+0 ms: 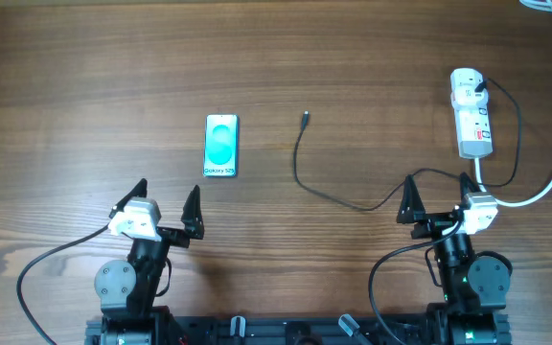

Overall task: Plug charger to phone and switch on socket
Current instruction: 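Move the left gripper over the Galaxy S25 phone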

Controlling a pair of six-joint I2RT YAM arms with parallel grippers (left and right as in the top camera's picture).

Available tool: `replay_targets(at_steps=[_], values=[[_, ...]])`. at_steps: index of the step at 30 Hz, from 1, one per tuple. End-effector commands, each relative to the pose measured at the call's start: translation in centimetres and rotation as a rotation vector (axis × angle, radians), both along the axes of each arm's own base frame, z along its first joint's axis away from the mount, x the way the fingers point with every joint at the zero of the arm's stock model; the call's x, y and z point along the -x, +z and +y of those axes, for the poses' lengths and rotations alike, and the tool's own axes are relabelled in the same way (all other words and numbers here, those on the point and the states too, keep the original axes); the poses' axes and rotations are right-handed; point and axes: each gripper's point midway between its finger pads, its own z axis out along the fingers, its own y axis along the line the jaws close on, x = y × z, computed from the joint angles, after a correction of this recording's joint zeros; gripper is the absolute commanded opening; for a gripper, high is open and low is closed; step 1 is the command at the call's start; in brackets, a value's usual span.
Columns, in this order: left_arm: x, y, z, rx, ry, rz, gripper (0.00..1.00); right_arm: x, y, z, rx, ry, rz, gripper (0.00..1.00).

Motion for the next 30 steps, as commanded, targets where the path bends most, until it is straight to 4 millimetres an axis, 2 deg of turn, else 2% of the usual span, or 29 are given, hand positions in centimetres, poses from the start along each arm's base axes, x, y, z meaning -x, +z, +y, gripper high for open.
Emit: replay_targets(at_steps=[1,7,10,12,16,20,22,26,28,30], values=[[0.1,0.3,-0.5,0.037,-0.031,0.019,1.0,-0.1,-0.1,-0.2,0.001,-0.013,0.003,1.0],[-0.9,2.8,-1.5,0.048,-0.092,0.102,1.0,-0.1,-0.1,-0.2,0.0,-0.013,0.003,1.0],[-2.6,3.4,-2.6,0.07,-0.166,0.207,1.0,-0.1,-0.1,-0.2,0.0,-0.013,0.003,1.0],[-3.4,3.5,-3.2,0.085,-0.202,0.264,1.0,-0.1,-0.1,-0.2,0.0,-0.013,0.003,1.0],[-6.2,2.9,-3.4,0.126,-0.212,0.524,1.0,-0.1,-0.1,-0.2,0.0,-0.013,0.003,0.99],[-8.6,2.3,-4.7,0.067,-0.265,0.742,1.0,-0.1,-0.1,-0.2,0.0,-0.013,0.003,1.0],[-10.0,0.9,-5.1,-0.005,-0.215,0.89,1.0,-0.1,-0.1,-0.2,0.0,-0.013,0.003,1.0],[-11.6,-3.5,-6.0,-0.186,-0.142,1.184,1.0,-0.1,-0.1,-0.2,0.0,-0.013,0.003,1.0],[-12.7,-6.3,-6.9,-0.205,-0.157,1.258,1.0,-0.1,-0.1,-0.2,0.0,-0.013,0.003,1.0],[-14.5,-8.8,-7.5,-0.201,-0.159,1.251,1.0,-0.1,-0.1,-0.2,0.0,-0.013,0.003,1.0]])
